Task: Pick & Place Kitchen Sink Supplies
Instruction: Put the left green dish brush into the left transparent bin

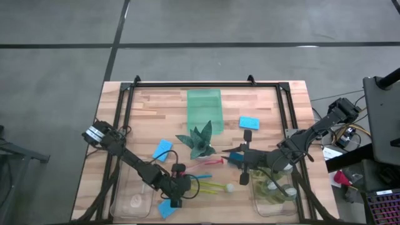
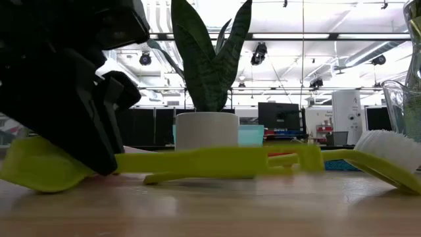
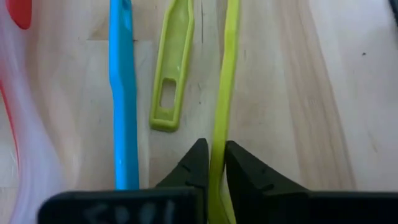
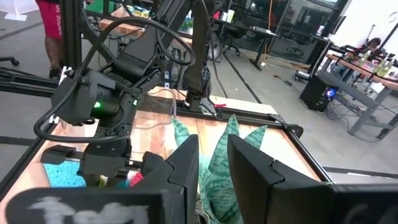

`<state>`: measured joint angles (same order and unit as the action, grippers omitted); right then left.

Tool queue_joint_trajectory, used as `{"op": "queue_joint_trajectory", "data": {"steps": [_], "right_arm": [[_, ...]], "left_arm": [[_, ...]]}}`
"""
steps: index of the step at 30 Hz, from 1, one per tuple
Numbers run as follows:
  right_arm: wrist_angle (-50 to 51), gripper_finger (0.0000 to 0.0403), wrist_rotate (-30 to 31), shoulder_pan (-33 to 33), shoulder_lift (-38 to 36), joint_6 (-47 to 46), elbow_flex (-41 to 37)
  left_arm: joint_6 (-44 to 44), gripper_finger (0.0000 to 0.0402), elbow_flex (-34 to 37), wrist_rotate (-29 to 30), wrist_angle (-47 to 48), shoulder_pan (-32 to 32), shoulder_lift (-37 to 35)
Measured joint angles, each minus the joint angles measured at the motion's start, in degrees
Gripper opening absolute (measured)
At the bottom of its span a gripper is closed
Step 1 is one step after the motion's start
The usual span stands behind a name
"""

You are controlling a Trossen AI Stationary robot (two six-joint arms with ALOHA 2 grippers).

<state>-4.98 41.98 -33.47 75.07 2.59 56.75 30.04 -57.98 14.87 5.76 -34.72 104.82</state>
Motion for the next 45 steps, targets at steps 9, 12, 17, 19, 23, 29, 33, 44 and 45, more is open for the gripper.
{"op": "queue_joint_trajectory", "data": {"steps": [9,12,17,19,23,29,33,44,45], "right_arm": [[0.1,0.0093,0.0,0.0,0.0,0.0,0.0],[0.1,0.0090,0.0,0.0,0.0,0.2,0.0],[0.1,0.0079,0.0,0.0,0.0,0.4,0.0],[0.1,0.0076,0.0,0.0,0.0,0.4,0.0],[0.1,0.0072,0.0,0.0,0.0,0.5,0.0],[0.1,0.0082,0.0,0.0,0.0,0.7,0.0],[0.1,0.0088,0.0,0.0,0.0,0.7,0.0],[0.1,0.0082,0.0,0.0,0.0,2.1,0.0],[0.1,0.0079,0.0,0.0,0.0,2.1,0.0]], "left_arm": [[0.0,0.0031,-0.9,-0.5,0.3,0.0,-3.1],[0.0,0.0027,-1.4,-0.9,0.6,0.0,-5.5],[1.7,0.0012,-1.9,-2.7,0.8,-0.1,-10.8],[3.2,0.0013,-1.9,-3.4,0.8,-0.4,-12.9],[8.3,0.0022,-1.8,-5.8,1.1,-1.5,-16.8],[17.4,0.0013,-1.8,-7.8,8.5,-4.7,-23.0],[26.4,0.0017,-1.8,-8.8,18.7,-7.7,-27.8],[54.9,0.0017,-1.7,1.4,41.4,-18.4,-36.2],[57.8,0.0017,-1.7,2.4,43.2,-19.2,-36.6]]}}
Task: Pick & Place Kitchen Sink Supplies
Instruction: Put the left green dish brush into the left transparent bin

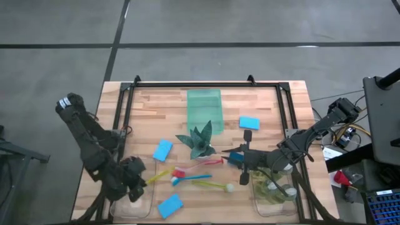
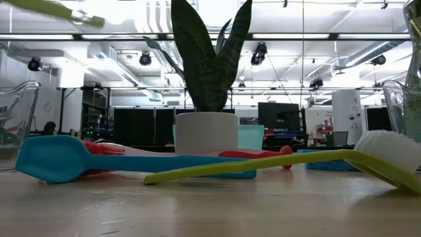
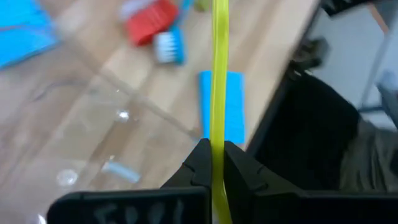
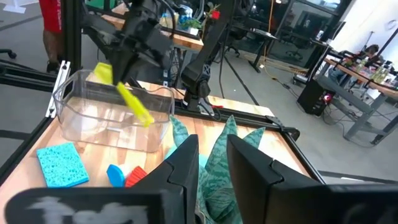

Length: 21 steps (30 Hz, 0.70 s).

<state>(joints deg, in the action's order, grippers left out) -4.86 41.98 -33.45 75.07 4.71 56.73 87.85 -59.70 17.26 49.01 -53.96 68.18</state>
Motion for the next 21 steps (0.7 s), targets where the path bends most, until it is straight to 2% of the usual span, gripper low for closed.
{"op": "queue_joint_trajectory", "data": {"steps": [7,17,21], "right_arm": [[0.0,0.0072,0.0,0.0,0.0,0.0,0.0],[0.0,0.0085,0.0,0.0,0.0,0.5,0.0],[0.0,0.0089,0.0,0.0,0.0,0.4,0.0]], "left_arm": [[17.2,0.0016,0.0,3.3,9.1,-6.2,0.4],[28.6,0.0016,0.0,3.5,10.2,-12.5,2.9],[30.3,0.0017,0.0,3.8,11.3,-14.2,4.0]]}}
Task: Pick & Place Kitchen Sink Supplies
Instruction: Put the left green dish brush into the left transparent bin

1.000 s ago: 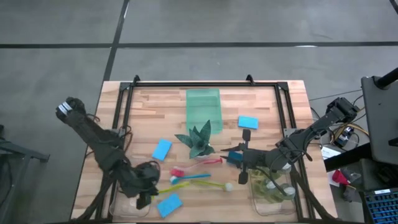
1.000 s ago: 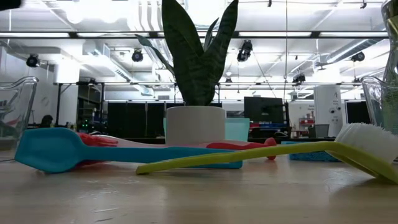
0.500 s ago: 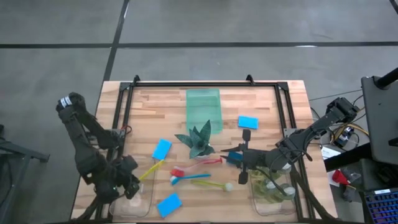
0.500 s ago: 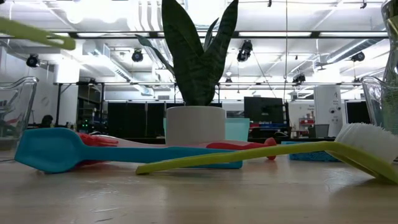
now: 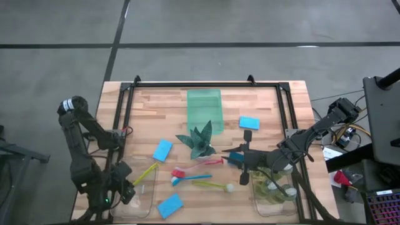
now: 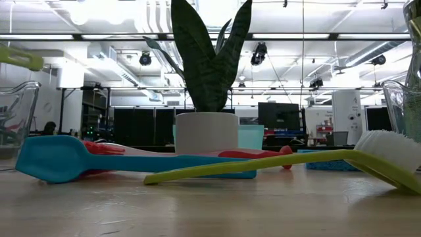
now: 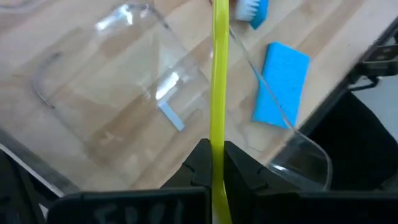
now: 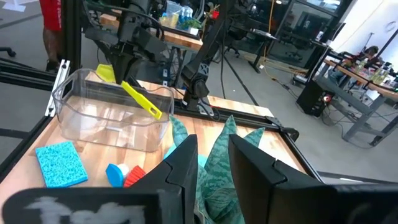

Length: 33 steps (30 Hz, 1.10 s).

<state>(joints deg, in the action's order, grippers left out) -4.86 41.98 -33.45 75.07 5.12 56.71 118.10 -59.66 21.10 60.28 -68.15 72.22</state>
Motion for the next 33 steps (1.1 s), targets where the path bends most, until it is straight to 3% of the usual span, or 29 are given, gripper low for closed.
{"op": "queue_joint_trajectory", "data": {"steps": [15,33], "right_arm": [[-0.1,0.0069,0.0,0.0,0.1,0.0,-0.1],[-0.1,0.0085,0.0,0.0,0.1,-0.2,-0.1]], "left_arm": [[1.6,0.0020,0.1,-1.5,7.0,-4.7,3.7],[2.5,0.0026,2.0,-1.9,1.6,-4.7,9.9]]}}
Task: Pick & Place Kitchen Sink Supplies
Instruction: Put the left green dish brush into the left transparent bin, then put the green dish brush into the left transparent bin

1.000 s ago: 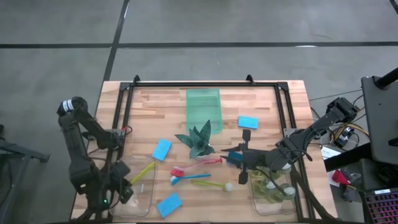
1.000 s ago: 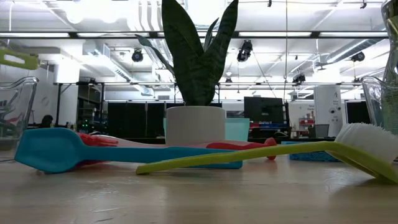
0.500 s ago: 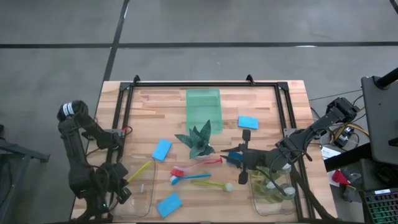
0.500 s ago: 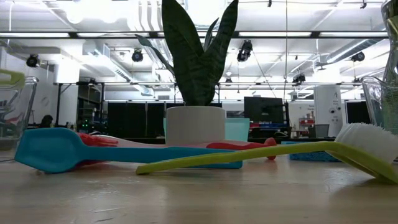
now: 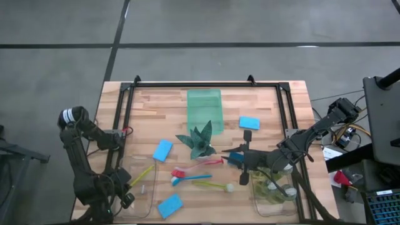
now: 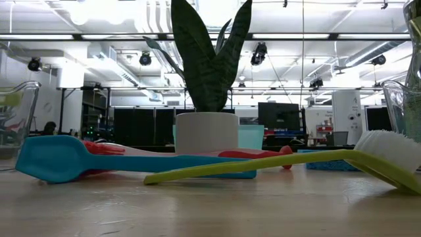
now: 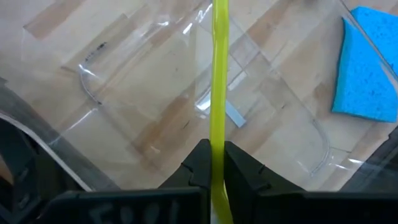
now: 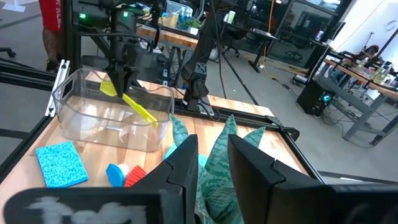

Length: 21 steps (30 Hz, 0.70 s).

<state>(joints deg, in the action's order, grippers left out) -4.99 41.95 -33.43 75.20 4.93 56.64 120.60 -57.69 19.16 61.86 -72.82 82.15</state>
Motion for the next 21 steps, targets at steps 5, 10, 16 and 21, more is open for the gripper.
{"op": "queue_joint_trajectory", "data": {"steps": [5,10,16,21], "right_arm": [[0.0,0.0075,0.0,0.0,0.0,0.0,0.0],[0.0,0.0068,0.0,0.0,0.0,0.0,0.0],[0.0,0.0075,0.0,0.0,0.0,0.0,0.0],[0.0,0.0082,0.0,0.0,0.0,0.0,0.0]], "left_arm": [[0.0,0.0029,0.0,0.4,-1.3,0.0,0.9],[1.0,0.0030,1.0,1.0,-3.0,0.3,1.5],[0.5,0.0054,3.9,1.5,-8.7,1.6,1.2],[0.1,0.0075,4.7,1.5,-9.8,1.9,1.2]]}}
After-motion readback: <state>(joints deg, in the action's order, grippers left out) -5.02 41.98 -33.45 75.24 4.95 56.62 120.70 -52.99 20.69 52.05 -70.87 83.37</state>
